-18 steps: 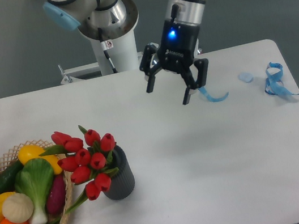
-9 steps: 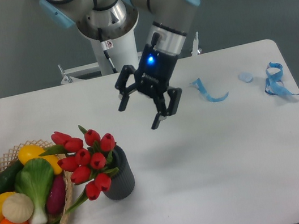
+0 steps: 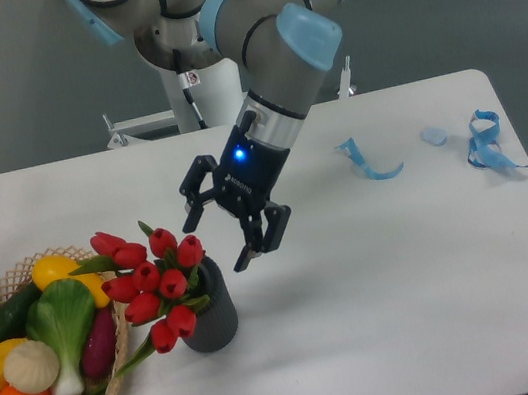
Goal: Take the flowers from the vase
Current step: 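Move the open gripper toward the red tulips in the grey vase, then lower the gripper around the tulip stems and close it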
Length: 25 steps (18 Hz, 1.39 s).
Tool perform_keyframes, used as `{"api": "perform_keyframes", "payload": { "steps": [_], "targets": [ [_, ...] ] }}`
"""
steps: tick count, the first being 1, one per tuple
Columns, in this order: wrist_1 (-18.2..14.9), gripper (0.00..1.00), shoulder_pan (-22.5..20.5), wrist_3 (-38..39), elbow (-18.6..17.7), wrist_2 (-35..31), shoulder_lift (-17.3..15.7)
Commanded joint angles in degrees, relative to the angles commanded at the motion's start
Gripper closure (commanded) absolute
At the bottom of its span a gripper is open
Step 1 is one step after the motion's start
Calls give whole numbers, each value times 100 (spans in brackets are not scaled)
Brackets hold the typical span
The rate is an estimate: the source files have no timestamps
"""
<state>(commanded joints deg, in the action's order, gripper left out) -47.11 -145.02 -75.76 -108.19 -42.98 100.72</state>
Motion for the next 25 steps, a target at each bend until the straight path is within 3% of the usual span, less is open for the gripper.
{"api": "perform_keyframes", "payload": {
  "steps": [9,15,22,25],
  "targets": [
    [123,0,412,395,70,27,246],
    [158,1,422,404,97,44,290],
    [158,51,422,404,167,106,325],
    [158,62,413,404,167,106,325]
  ]
}}
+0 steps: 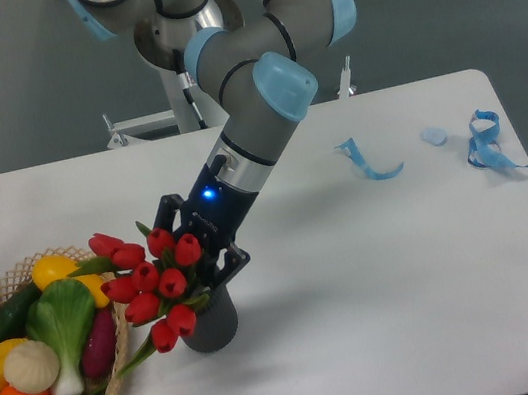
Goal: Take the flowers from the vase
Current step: 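Lower the gripper around the tulip stems and close it, then lift the gripped tulip bunch up out of the vase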
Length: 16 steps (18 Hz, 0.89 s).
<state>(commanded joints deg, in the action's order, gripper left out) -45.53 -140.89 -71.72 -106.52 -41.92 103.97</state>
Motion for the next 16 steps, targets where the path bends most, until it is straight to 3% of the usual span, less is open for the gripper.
{"api": "perform_keyframes", "payload": {
  "steps": [10,16],
  "targets": [
    [0,65,-79,236,53,228,-79],
    [-9,65,-97,835,149,404,-536]
  ]
}}
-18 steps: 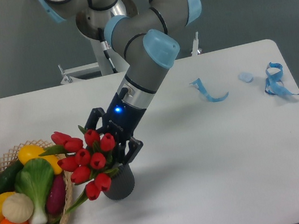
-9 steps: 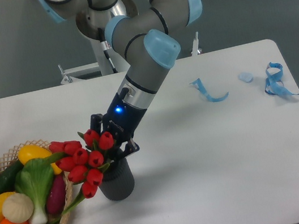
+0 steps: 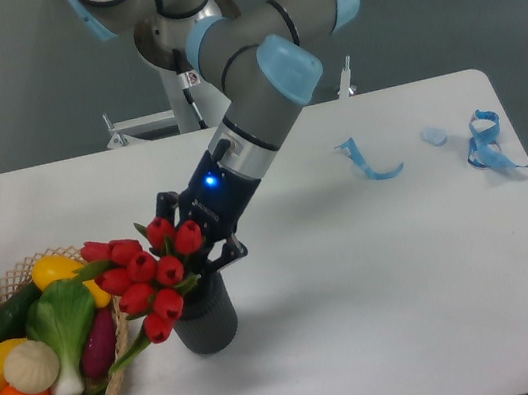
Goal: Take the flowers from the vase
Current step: 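Lift the gripped tulip bunch up out of the vase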
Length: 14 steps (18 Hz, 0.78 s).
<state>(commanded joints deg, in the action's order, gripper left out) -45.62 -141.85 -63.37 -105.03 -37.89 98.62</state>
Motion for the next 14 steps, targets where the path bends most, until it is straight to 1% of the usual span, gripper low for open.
{"api": "perform_keyframes", "payload": {
  "steps": [4,7,14],
  "targets": [
    [0,65,-88,342,114,36,-167],
    [0,65,-106,720,307,88,-290],
    [0,65,-404,1335,413,703,-809]
  ]
}}
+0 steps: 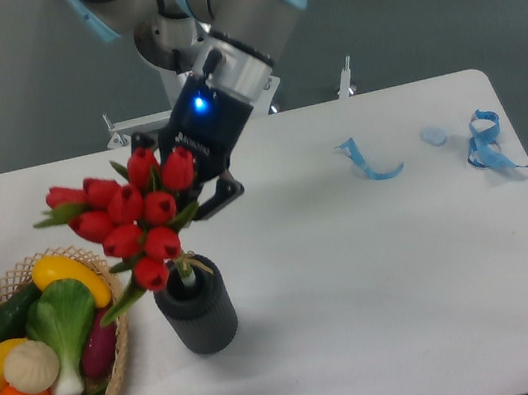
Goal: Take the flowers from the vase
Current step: 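Lift the gripped tulip bunch up out of the vase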
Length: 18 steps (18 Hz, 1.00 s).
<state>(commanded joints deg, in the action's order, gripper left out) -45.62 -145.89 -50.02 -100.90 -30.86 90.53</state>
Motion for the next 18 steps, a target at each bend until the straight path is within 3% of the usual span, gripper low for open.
{"api": "perform_keyframes", "payload": {
  "steps": [5,9,12,18],
  "targets": [
    [0,65,-570,282,114,554,-168],
    [-9,65,-1097,247,158,564,-150],
    [0,65,-1625,11,158,546,-1],
    [0,65,-2145,-1386,150,502,597]
  ]
}}
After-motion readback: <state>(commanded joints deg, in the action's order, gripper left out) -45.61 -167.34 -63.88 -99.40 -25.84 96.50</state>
